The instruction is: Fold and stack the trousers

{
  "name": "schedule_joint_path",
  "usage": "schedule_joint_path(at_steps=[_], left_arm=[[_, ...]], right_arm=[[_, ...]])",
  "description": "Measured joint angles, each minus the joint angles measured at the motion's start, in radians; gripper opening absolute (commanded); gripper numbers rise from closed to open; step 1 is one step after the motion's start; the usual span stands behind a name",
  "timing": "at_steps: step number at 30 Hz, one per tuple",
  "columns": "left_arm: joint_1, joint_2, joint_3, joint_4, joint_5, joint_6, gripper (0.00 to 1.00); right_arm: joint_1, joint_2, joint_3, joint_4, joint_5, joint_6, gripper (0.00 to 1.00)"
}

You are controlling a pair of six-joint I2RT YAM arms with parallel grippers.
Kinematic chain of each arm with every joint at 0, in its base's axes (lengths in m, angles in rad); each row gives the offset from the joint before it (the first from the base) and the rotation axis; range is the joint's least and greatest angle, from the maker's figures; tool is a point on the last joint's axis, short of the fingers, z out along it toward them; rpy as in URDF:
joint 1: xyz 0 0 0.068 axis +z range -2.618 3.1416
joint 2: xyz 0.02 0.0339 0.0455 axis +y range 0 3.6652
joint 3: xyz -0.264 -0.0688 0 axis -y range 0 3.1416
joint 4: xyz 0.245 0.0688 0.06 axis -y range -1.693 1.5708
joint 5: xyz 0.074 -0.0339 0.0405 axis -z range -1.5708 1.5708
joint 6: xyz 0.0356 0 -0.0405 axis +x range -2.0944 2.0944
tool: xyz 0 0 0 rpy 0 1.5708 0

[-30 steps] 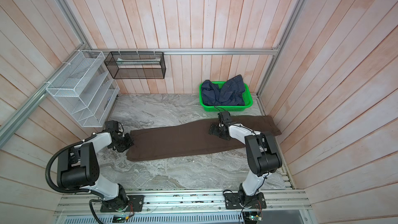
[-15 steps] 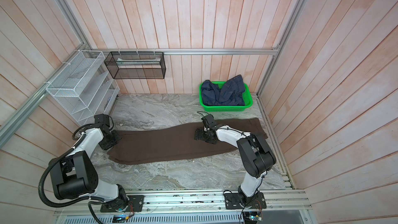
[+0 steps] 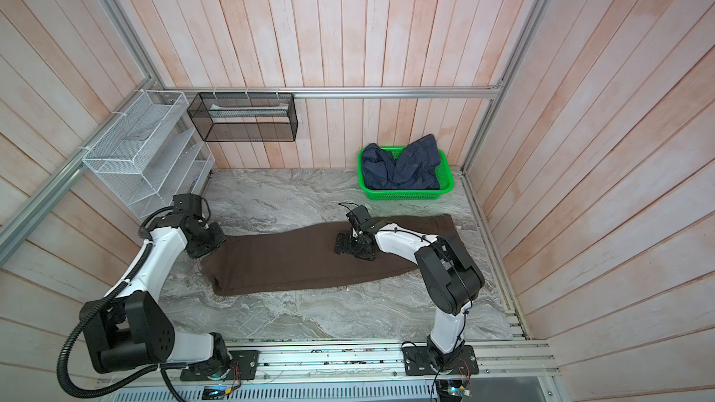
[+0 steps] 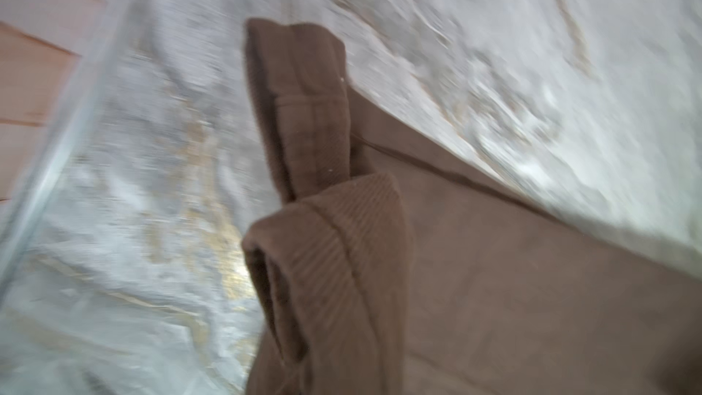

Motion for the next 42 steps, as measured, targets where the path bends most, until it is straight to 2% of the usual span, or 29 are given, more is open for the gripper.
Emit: schedule_joint_path(at_steps=[8, 13, 16, 22, 31, 42], left_arm=[[-0.184, -0.072, 0.054, -0.036, 0.058, -0.113, 0.00], [-0.390, -0.081, 0.161, -0.007, 0.048, -0.233, 0.00], [-0.501, -0.048, 0.181, 0.025, 0.044, -0.301, 0.00], [-0.658, 0.108, 0.195, 0.112, 0.024, -0.416, 0.00], [-0.805, 0.352, 0.321, 0.210, 0.019, -0.503, 0.00], [-0.865, 0.529, 0.405, 0.270, 0.050, -0.555, 0.00]], right_arm=[[-0.021, -0.033, 0.003, -0.034, -0.014, -0.002, 0.98], [-0.088, -0.116, 0.001, -0.049, -0.015, -0.008, 0.98], [-0.152, -0.175, -0.014, -0.057, -0.014, -0.022, 0.98], [-0.280, -0.272, -0.063, -0.086, -0.007, -0.056, 0.98], [-0.401, -0.383, -0.126, -0.129, -0.006, -0.094, 0.98], [-0.411, -0.409, -0.152, -0.134, -0.007, -0.107, 0.98]])
